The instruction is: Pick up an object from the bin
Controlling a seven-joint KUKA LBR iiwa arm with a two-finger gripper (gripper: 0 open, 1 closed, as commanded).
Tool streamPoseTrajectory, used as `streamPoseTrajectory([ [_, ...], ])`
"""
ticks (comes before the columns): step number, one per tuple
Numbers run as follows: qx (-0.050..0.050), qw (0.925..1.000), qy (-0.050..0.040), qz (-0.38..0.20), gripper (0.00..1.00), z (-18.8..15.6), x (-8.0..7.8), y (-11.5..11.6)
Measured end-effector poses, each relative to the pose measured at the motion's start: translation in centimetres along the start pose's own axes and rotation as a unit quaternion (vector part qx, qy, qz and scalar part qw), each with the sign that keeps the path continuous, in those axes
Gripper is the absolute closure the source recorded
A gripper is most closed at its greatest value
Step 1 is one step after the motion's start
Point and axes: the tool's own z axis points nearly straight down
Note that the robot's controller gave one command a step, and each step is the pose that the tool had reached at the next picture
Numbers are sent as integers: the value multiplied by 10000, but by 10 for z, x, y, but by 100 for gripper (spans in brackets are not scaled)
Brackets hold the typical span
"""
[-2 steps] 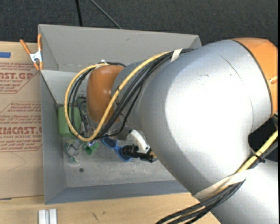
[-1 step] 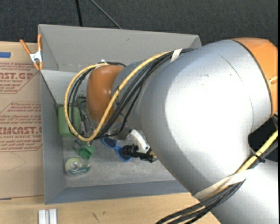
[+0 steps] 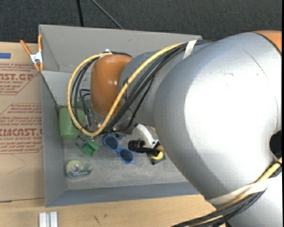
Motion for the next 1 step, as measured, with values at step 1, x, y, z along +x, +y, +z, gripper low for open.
streamPoseTrajectory([
  [1, -2, 10000, 0, -9, 100, -40, 0, 1],
])
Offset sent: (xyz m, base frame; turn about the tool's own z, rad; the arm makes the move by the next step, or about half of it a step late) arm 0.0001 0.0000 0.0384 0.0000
